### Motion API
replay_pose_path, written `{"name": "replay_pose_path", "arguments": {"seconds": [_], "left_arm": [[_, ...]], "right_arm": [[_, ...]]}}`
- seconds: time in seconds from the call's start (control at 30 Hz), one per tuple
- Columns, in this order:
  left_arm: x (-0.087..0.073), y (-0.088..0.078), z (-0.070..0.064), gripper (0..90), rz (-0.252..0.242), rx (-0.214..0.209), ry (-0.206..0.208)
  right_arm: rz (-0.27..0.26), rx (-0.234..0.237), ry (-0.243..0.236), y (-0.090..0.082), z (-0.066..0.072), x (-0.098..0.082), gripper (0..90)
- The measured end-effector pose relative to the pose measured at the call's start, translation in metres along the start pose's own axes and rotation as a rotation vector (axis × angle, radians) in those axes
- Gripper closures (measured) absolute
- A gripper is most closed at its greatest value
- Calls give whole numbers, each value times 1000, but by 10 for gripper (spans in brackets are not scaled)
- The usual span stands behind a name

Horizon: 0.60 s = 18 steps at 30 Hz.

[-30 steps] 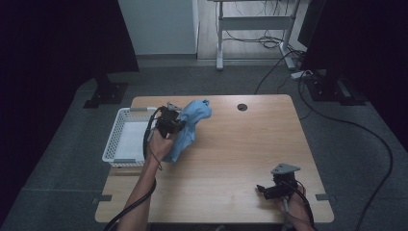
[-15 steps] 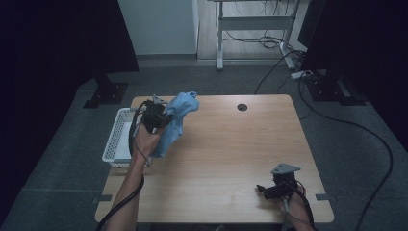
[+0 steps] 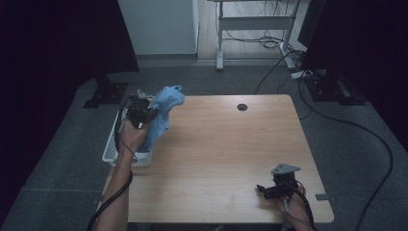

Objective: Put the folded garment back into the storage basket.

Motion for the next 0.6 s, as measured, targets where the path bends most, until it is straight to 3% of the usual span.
{"name": "replay_pose_path", "arguments": {"seconds": [0.27, 0.6], "left_arm": [[-16, -4, 28, 809, 7, 66, -25], [-33, 0, 55, 809, 61, 142, -23]], "right_arm": [[0, 0, 0, 0, 0, 0, 0], [0, 0, 1, 0, 0, 0, 0]]}}
Point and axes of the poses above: each handheld gripper's, and its own axes: y roughly forward along the jaws, x roughly out of its top, z roughly to its left, the point moved 2 cm from there along y, roughly forward along the jaws, and after that the axes turned 3 degrees about -x, right-handed, at the moved point
